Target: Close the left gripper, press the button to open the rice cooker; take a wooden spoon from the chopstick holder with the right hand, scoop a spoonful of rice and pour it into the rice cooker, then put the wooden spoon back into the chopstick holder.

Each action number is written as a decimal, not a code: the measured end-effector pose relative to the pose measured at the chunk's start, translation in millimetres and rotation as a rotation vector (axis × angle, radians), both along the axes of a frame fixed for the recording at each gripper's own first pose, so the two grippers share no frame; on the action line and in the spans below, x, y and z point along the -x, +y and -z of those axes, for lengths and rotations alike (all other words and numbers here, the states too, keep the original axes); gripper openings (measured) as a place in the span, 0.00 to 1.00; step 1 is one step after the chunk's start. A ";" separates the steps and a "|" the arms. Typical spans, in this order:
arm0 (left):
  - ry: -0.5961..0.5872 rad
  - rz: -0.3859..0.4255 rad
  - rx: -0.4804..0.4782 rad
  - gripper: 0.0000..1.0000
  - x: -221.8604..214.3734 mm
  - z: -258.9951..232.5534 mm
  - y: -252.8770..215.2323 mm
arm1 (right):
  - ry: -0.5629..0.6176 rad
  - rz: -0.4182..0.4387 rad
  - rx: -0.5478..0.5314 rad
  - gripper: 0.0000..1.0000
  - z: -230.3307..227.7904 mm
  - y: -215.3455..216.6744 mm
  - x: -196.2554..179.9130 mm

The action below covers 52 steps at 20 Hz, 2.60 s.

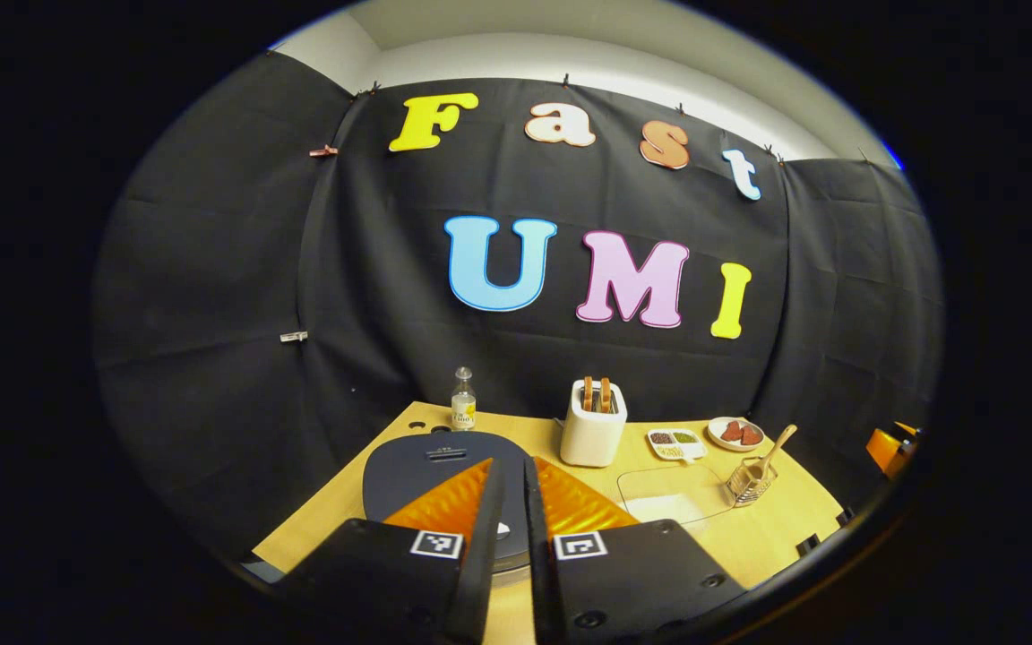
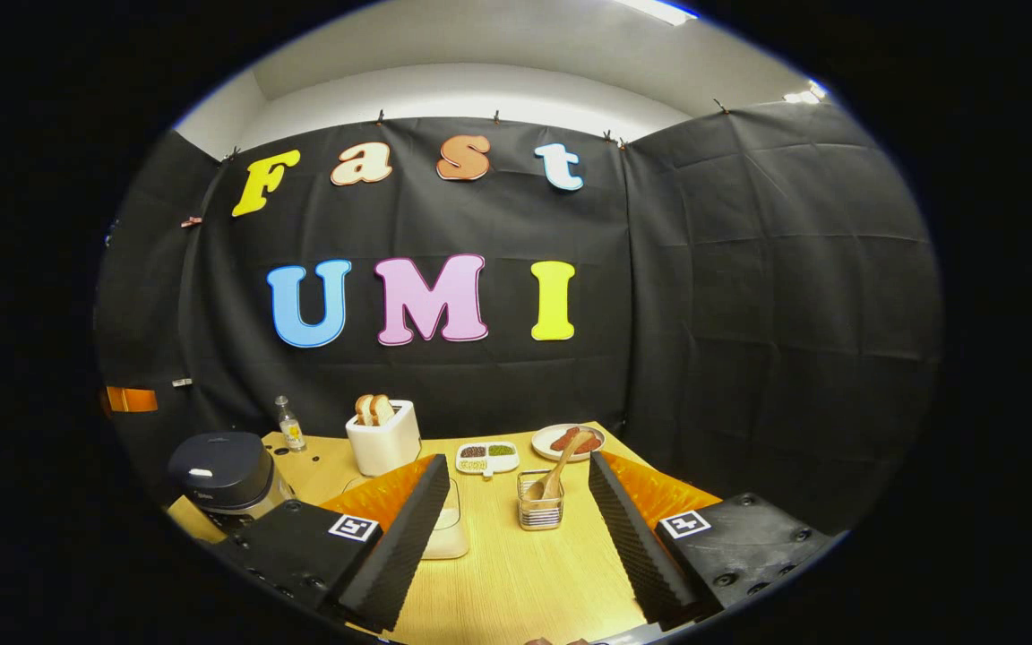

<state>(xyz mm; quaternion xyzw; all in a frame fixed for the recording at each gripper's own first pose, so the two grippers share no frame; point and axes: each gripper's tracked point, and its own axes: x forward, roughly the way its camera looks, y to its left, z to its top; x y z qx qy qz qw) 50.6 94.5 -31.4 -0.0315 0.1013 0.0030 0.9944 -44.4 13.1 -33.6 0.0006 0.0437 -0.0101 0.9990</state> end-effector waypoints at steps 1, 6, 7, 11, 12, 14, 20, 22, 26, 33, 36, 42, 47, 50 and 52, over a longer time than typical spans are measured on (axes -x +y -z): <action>0.031 0.013 0.002 0.18 -2.3 6.5 1.1 | 0.010 -0.003 0.003 0.98 2.3 0.2 1.0; 0.199 0.009 0.080 0.06 -13.6 52.6 11.1 | 0.033 0.011 -0.002 0.98 9.0 -7.0 5.0; 0.243 -0.009 0.089 0.06 -16.3 66.3 16.0 | 0.046 0.019 -0.002 0.98 12.6 -10.3 7.0; 0.305 0.001 0.121 0.06 -23.6 92.4 14.5 | 0.103 0.053 -0.009 0.98 28.3 -26.6 15.5; 0.307 0.000 0.112 0.06 -27.0 96.7 14.7 | 0.112 0.065 -0.008 0.98 30.1 -31.9 17.2; 0.316 0.007 0.102 0.06 -33.0 102.9 12.9 | 0.121 0.086 -0.015 0.98 32.2 -40.4 16.8; 0.369 -0.013 0.116 0.06 -33.0 130.0 12.6 | 0.180 0.103 -0.028 0.97 49.2 -51.4 12.7; 0.361 -0.017 0.105 0.04 -35.6 130.2 12.9 | 0.197 0.099 -0.027 0.97 51.7 -53.2 7.9; 0.407 -0.034 0.090 0.07 -40.3 134.7 14.1 | 0.212 0.078 -0.014 0.97 52.9 -55.2 -8.8; 0.371 -0.113 0.164 0.06 -36.3 126.1 11.8 | 0.226 0.053 -0.030 0.97 51.5 -67.4 -51.9; 0.225 -0.151 0.072 0.07 -38.2 86.9 8.3 | 0.228 0.049 -0.033 0.98 53.3 -73.9 -70.0; -0.061 -0.274 -0.029 0.08 -32.7 -19.9 -5.0 | 0.225 0.016 -0.063 0.98 55.5 -80.8 -114.1; -0.057 -0.256 -0.009 0.37 -25.0 -14.8 -42.8 | 0.239 -0.025 -0.109 0.98 67.4 -89.8 -156.8; -0.051 -0.259 0.012 0.83 -18.4 -9.8 -66.3 | 0.304 -0.038 -0.157 0.98 87.7 -93.4 -179.4; -0.027 -0.281 0.006 0.95 -17.6 -0.6 -77.0 | 0.333 -0.049 -0.172 0.98 98.4 -96.5 -197.6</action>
